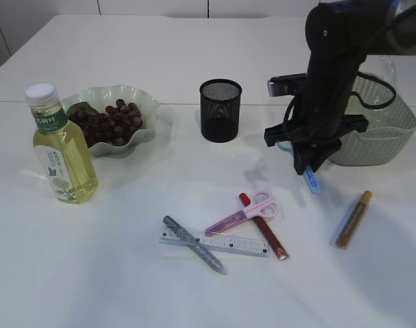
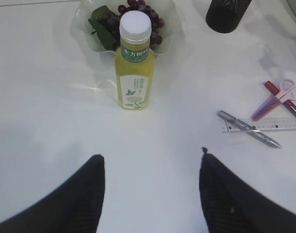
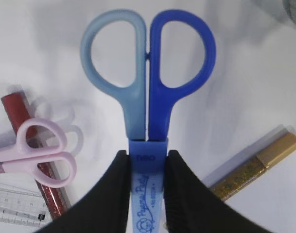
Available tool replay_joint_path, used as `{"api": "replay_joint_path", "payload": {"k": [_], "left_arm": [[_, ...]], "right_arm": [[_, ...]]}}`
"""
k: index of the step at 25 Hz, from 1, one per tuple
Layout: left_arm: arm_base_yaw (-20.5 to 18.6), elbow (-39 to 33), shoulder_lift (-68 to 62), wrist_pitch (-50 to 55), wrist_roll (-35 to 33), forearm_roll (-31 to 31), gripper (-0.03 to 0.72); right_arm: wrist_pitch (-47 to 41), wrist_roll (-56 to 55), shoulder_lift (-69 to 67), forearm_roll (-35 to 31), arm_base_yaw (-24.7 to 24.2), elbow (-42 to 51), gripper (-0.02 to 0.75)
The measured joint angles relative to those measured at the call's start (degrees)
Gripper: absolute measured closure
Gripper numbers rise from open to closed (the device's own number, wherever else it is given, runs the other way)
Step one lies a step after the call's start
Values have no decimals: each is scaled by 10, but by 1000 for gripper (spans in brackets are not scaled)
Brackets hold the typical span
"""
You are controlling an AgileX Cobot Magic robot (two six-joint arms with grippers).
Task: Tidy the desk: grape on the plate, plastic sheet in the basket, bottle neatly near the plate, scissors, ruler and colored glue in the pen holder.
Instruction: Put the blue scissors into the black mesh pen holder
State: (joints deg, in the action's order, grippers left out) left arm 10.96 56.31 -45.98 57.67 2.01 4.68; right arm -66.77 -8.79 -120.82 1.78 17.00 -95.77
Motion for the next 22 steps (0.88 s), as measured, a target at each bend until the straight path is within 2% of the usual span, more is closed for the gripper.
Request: {"api": "replay_joint_path", "payload": {"k": [8, 16, 22], "left_arm": [[0, 0, 0, 0, 0, 0, 246], [0, 0, 0, 0, 0, 0, 246], [0, 0, 0, 0, 0, 0, 246]], "right_arm": [[96, 0, 43, 0, 4, 39, 584], [236, 0, 83, 2, 4, 116, 584], [342, 9, 93, 4, 4, 131, 584]]}}
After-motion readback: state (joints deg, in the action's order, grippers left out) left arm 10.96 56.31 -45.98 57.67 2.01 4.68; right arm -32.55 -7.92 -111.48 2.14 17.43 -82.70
